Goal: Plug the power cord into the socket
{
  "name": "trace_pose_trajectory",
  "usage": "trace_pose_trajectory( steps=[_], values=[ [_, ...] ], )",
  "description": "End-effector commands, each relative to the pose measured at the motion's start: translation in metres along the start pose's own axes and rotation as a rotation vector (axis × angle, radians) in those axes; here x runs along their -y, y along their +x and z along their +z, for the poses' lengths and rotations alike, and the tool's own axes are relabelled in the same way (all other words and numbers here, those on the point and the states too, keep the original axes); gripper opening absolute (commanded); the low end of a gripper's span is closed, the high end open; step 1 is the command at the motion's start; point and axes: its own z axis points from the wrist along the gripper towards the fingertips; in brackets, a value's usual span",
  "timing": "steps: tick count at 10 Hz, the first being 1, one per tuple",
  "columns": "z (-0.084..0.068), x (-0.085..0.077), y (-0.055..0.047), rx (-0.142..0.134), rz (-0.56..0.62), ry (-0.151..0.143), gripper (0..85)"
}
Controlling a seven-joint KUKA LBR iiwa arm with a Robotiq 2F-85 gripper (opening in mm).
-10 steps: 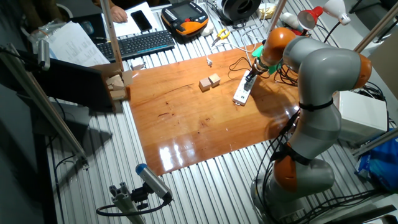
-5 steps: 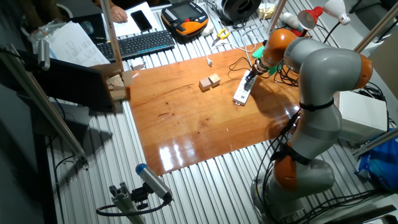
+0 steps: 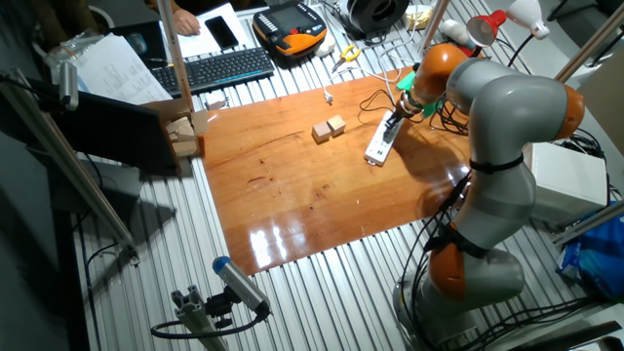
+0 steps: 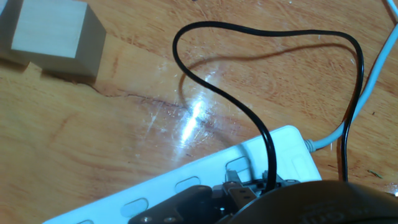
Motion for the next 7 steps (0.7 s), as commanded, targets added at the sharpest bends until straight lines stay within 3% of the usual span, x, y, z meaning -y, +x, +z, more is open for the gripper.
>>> trace_pose_trajectory(
  steps=[1, 2, 3, 4, 7],
  values=[
    [-0.005, 0.002, -0.005, 0.001, -0.002, 0.011, 0.0],
    [-0.008, 0.003, -0.007, -0.001, -0.003, 0.015, 17.0],
    [-0.008, 0.004, -0.008, 0.002, -0.001, 0.017, 17.0],
    [-0.010, 0.004, -0.009, 0.006, 0.005, 0.010, 34.0],
    [-0.023, 0.004, -0.018, -0.016, -0.002, 0.014, 34.0]
  ],
)
